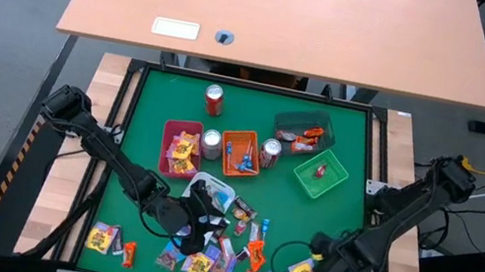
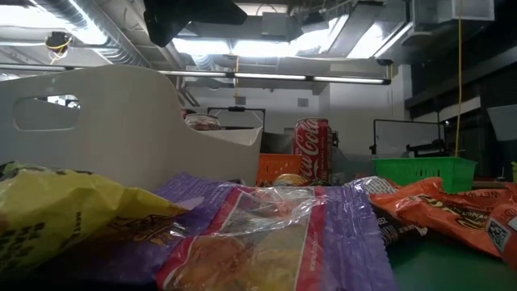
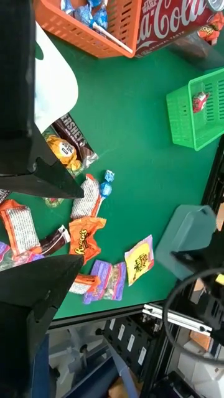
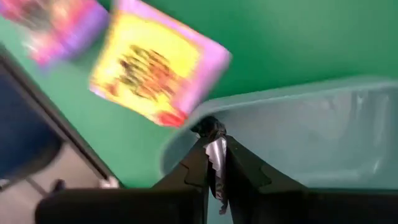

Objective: Sort candy
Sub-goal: Put the brown chocolate into the blue bin

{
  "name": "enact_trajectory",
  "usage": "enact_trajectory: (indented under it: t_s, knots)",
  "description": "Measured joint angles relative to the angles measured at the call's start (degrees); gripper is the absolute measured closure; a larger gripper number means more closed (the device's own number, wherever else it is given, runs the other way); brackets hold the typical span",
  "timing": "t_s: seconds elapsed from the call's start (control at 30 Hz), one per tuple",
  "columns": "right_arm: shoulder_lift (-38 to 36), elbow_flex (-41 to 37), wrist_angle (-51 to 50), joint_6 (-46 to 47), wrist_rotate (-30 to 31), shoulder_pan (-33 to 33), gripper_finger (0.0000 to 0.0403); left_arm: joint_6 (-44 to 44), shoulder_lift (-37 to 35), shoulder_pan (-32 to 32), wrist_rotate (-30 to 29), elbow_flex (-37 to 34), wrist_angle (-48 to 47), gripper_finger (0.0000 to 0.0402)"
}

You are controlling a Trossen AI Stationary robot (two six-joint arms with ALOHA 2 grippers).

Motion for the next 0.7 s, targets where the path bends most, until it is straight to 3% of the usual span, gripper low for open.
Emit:
enact_trajectory:
  t_s: [0.13, 0.37, 0.7]
  knots:
    - [0.02, -0.45, 2.02, -0.21, 7.33, -1.09, 0.0368, 0.01, 0.0, 0.0, 0.0, 0.0, 0.0, 0.0257]
    - [0.02, -0.45, -6.54, -1.78, 15.32, -5.48, 0.0368, 0.01, 0.0, 0.0, 0.0, 0.0, 0.0, 0.0257]
    - [0.02, -0.45, -8.57, -7.24, 8.38, -10.72, 0.0368, -0.01, 0.0, -0.02, 0.0, 0.0, 0.0, 0.0257]
